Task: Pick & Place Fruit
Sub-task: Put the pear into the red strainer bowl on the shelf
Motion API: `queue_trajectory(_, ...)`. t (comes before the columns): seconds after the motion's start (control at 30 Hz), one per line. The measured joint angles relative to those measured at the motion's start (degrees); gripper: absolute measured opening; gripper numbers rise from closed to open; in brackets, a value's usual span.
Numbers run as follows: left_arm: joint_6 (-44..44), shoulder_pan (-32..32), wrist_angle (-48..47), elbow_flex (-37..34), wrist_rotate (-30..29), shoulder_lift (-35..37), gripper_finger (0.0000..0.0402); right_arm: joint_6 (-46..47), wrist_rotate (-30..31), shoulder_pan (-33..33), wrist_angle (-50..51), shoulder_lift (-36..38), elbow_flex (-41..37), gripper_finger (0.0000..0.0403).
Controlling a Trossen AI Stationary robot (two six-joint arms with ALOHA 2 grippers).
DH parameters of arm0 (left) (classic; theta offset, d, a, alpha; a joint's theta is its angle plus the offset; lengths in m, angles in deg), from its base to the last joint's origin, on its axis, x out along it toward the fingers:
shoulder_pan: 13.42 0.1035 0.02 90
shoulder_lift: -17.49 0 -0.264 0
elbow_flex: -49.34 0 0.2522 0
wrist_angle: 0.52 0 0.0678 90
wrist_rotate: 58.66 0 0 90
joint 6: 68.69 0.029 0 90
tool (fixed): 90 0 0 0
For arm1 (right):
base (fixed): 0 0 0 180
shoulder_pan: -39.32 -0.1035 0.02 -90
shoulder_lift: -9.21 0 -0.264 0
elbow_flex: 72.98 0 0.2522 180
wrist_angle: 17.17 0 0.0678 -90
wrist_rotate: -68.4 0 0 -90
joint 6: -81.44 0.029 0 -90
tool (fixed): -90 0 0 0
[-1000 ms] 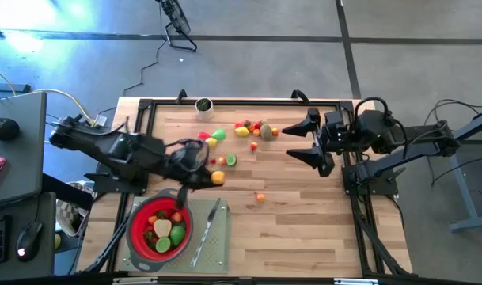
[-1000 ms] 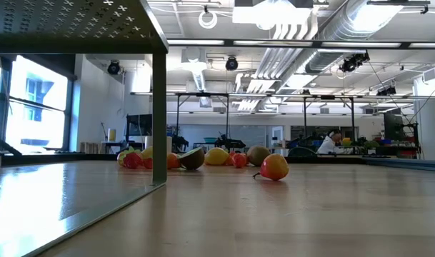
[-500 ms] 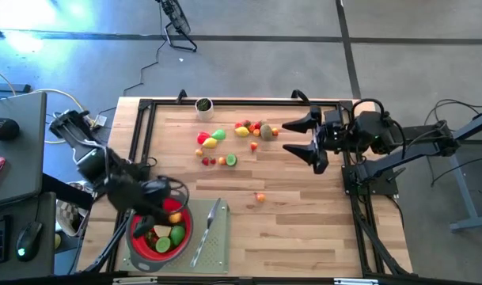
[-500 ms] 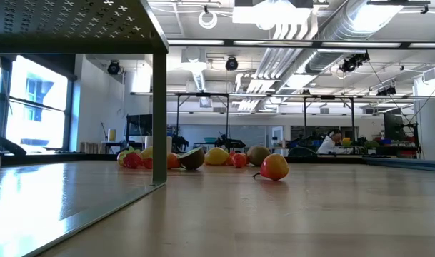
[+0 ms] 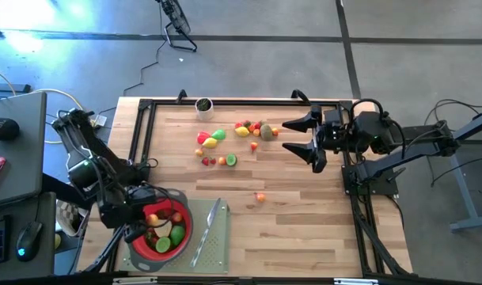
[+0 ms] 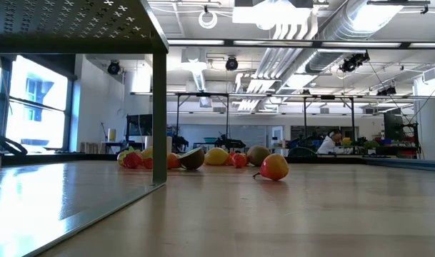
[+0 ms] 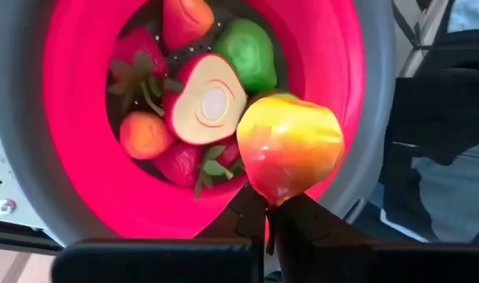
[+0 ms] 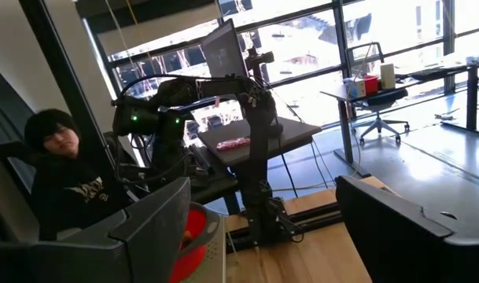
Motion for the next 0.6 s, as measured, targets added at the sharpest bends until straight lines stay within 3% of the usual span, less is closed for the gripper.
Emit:
queue_trajectory(0.13,0.0,0.1,0.0,0.0,1.1,0.0,0.0017,0.0,0.0,0.0,0.1,0.0,0.0,0.0311)
queue_trajectory(0.43,0.1,0.1,-0.1,0.0,2.3,0.0,0.0101,0.0,0.0,0.0,1.0,0.0,0.0,0.0311)
queue_trajectory(0.6,3.9,0.1,4.2,0.0,4.4,0.0,0.0078,-0.2,0.0,0.0,1.0,0.0,0.0,0.0311)
